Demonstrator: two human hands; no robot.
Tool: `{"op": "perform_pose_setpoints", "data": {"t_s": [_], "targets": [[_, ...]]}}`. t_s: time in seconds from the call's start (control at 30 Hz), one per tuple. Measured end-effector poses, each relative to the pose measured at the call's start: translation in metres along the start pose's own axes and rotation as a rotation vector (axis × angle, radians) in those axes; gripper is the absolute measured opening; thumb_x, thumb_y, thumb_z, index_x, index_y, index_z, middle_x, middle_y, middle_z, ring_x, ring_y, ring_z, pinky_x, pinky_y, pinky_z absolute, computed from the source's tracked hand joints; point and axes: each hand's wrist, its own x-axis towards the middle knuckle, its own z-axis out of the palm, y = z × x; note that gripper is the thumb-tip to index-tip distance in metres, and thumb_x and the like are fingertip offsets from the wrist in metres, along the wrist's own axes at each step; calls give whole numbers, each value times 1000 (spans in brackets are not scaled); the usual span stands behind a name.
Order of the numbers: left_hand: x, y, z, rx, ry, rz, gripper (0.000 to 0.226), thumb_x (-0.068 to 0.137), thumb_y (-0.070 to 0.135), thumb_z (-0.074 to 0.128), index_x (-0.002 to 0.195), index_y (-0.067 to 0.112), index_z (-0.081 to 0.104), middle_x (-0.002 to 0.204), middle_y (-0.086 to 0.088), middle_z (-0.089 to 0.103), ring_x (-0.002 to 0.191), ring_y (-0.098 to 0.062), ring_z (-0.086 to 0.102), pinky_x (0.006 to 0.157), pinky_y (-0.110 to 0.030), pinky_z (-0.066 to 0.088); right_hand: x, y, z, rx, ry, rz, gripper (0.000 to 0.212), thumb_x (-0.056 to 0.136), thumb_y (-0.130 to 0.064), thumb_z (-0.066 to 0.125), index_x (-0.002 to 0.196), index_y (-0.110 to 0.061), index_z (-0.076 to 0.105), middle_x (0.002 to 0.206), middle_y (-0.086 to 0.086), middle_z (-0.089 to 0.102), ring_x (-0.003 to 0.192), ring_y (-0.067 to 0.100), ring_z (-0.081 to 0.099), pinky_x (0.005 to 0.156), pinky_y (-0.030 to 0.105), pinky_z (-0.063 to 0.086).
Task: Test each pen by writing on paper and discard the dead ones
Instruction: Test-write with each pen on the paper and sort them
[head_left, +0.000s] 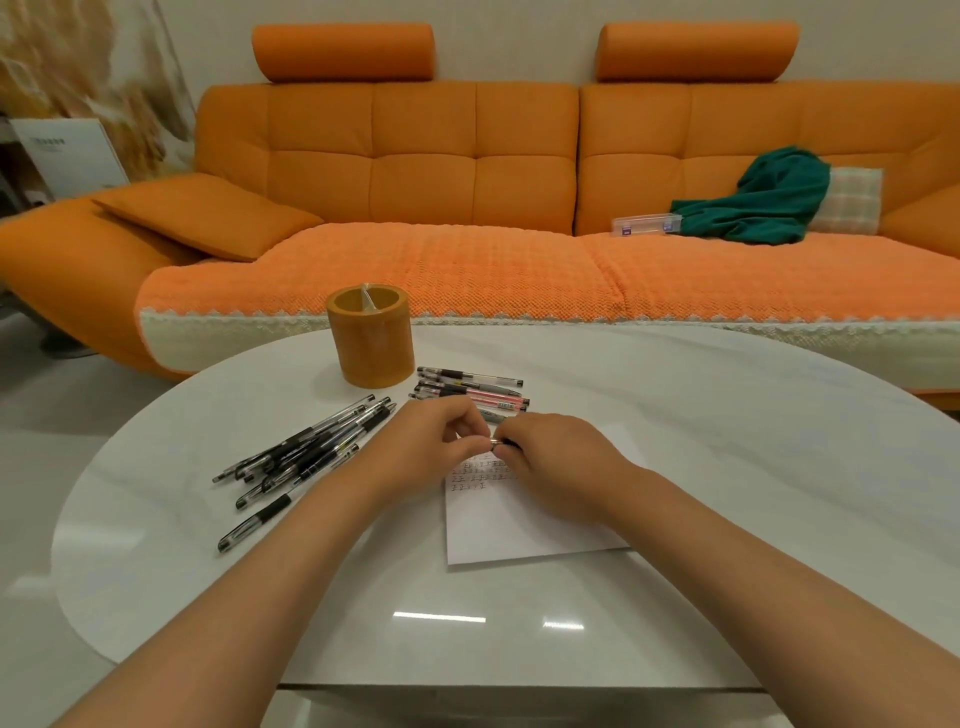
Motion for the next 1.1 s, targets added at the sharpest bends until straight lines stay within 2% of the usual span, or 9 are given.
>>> {"op": "perform_pose_setpoints", "data": {"t_s": [0.2,0.37,0.47,0.57,0.63,0.7,0.77,0.97,1.1], "targets": [[3,1,-1,-72,4,8,8,90,20,74,83,20,70,72,4,67,69,-15,62,62,-24,49,0,0,1,-12,93,-45,24,104,-36,39,89,-22,53,76,-5,57,70,21,52,62,38,42],[2,-1,-6,-44,-18,-12,7,89,22,75,83,20,71,74,6,67,71,-11,61,63,-25,49,1,-1,3,-77,86,-12,28,104,-46,35,97,-28,55,74,-5,59,70,21,53,60,36,40],[1,-5,-10,8,-47,-22,6,89,25,74,85,26,70,79,10,68,74,-6,61,67,-23,51,4,-3,1,-22,17,21,28,104,-45,36,114,-31,59,95,-7,68,89,19,61,65,34,41],[3,-12,-16,111,-48,-65,5,91,28,71,90,31,67,86,14,67,82,-5,62,73,-26,54,3,-3,2,101,-24,67,40,104,-33,36,144,-29,41,135,-4,60,118,19,56,88,38,46],[4,-17,-20,197,-73,-111,6,93,31,67,97,33,63,90,16,64,85,-5,60,72,-25,51,-1,-1,-1,213,-41,86,37,102,-19,35,137,-31,36,121,-5,59,100,17,54,79,39,42],[4,-19,-21,264,-128,-153,13,95,35,64,107,36,59,91,17,62,86,-5,59,71,-24,48,-1,1,-4,298,-37,84,31,98,-6,35,114,-32,41,95,-11,52,81,14,48,69,39,39],[4,-20,-21,307,-171,-159,15,94,38,64,109,39,58,93,17,62,87,-4,59,74,-25,50,2,4,-6,375,1,105,33,97,-1,36,100,-30,52,91,-14,47,80,10,47,70,32,39],[6,-20,-18,337,-181,-155,22,84,54,69,98,39,62,94,15,62,85,-5,59,74,-31,54,6,1,-10,972,-21,256,55,92,15,29,123,-13,64,100,8,58,84,18,62,71,30,52],[5,-19,-13,331,-191,-155,38,77,61,74,104,38,60,99,16,58,87,-3,56,72,-28,51,1,-2,-4,1111,-51,238,50,91,19,39,125,-9,60,82,-2,62,71,14,63,63,29,49]]}}
